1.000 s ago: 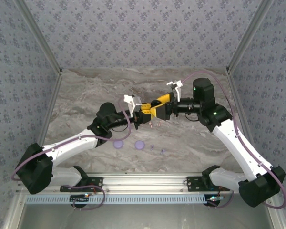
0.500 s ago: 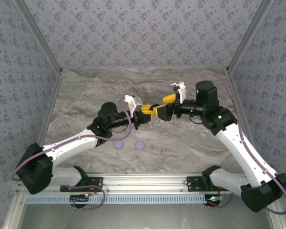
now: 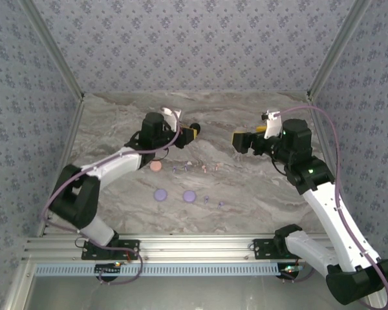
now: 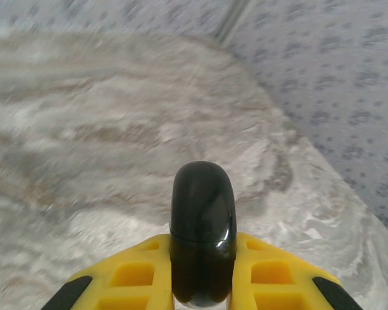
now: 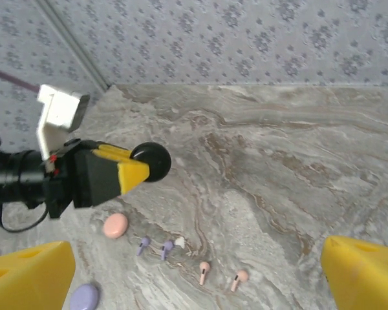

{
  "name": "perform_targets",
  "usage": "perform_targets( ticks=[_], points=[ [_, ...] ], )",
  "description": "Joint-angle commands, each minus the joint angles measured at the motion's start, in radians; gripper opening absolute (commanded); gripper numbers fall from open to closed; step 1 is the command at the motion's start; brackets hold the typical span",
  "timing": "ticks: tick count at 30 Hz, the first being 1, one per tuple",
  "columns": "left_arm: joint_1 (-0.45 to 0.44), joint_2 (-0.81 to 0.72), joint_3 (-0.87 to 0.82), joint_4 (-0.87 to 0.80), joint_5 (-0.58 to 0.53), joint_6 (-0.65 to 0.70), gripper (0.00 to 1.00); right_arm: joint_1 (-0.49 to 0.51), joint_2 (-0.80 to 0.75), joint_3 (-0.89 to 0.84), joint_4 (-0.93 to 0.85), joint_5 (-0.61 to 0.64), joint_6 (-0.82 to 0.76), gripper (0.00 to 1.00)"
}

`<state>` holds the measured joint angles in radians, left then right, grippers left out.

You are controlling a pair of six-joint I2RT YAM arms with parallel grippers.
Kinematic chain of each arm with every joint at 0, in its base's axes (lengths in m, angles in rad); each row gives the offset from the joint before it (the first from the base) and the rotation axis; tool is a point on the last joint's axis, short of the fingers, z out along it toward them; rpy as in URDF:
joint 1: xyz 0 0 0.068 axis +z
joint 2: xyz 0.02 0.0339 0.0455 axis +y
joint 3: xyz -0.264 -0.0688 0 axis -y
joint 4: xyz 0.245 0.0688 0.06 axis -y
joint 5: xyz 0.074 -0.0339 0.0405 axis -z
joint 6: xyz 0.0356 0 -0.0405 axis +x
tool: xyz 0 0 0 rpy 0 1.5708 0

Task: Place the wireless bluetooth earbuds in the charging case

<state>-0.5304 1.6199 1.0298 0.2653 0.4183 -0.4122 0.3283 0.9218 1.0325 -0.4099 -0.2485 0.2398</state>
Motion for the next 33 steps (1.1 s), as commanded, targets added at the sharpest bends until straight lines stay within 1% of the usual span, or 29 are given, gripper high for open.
perform_targets(
  ticks=[1, 5, 9, 16, 19, 23, 29, 33],
  points=[
    [0.037, 0.102, 0.124, -0.192, 0.025, -0.086, 0.0, -0.006, -0.005, -0.012, -0.018, 0.061, 0.026, 1.0],
    [0.075, 0.249, 0.237, -0.265, 0.027, -0.121, 0.0, -0.008, -0.007, -0.029, -0.022, 0.07, 0.031, 1.0],
    [0.085, 0.377, 0.355, -0.34, 0.054, -0.128, 0.0, -0.01, -0.002, -0.028, -0.049, 0.072, 0.029, 1.0],
    [0.094, 0.498, 0.432, -0.391, 0.079, -0.155, 0.01, -0.011, -0.002, -0.022, -0.084, 0.073, 0.022, 1.0],
    [0.107, 0.523, 0.432, -0.375, 0.094, -0.175, 0.05, -0.011, -0.001, -0.017, -0.091, 0.062, 0.023, 1.0],
    [0.115, 0.531, 0.429, -0.375, 0.099, -0.171, 0.12, -0.013, 0.002, -0.012, -0.1, 0.037, 0.014, 1.0],
    [0.134, 0.535, 0.41, -0.375, 0.093, -0.166, 0.19, -0.016, 0.031, 0.019, -0.153, 0.01, -0.008, 1.0],
    [0.139, 0.537, 0.418, -0.406, 0.075, -0.145, 0.3, -0.016, 0.054, 0.037, -0.185, -0.018, -0.014, 1.0]
  ],
)
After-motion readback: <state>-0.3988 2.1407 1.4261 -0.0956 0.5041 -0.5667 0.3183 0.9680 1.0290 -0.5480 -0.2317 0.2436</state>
